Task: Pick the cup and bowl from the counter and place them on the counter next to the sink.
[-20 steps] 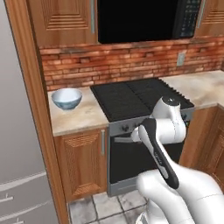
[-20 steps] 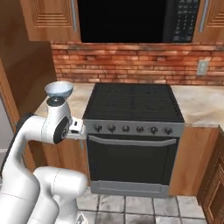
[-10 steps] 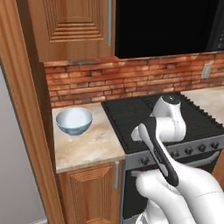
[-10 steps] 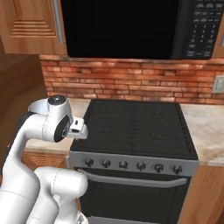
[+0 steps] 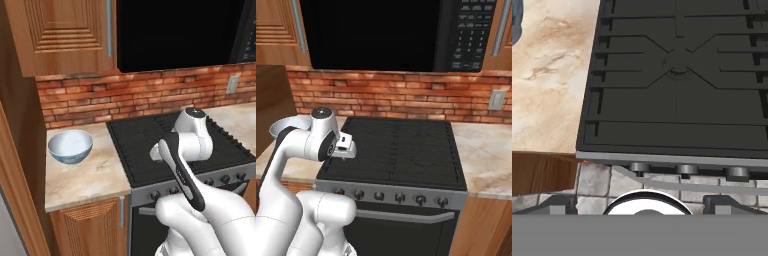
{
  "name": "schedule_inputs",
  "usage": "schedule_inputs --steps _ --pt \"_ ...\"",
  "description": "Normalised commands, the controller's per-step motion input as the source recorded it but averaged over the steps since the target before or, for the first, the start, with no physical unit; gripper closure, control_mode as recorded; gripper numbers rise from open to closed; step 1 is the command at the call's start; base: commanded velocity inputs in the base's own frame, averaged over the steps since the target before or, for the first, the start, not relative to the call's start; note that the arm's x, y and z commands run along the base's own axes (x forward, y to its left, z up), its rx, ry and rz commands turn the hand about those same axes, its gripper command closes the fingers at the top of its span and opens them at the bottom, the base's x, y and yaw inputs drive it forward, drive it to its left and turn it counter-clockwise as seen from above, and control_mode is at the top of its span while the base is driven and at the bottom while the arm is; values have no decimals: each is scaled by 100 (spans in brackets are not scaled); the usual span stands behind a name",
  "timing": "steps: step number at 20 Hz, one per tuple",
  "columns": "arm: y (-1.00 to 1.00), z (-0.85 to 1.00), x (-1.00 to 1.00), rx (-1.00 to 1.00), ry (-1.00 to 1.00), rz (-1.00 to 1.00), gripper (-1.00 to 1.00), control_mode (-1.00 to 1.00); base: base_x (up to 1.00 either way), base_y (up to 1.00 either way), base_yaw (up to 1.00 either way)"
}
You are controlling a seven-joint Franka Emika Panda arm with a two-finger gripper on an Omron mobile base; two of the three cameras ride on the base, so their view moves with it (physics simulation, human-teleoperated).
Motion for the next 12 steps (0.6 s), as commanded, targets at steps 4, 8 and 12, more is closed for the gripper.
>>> schedule_inputs --steps 4,8,12 --pt "0 0 0 0 0 0 -100 100 16 0 -1" --pt "0 0 0 0 0 0 -100 100 92 0 -4" --pt "0 0 0 0 0 0 -100 100 38 0 -1"
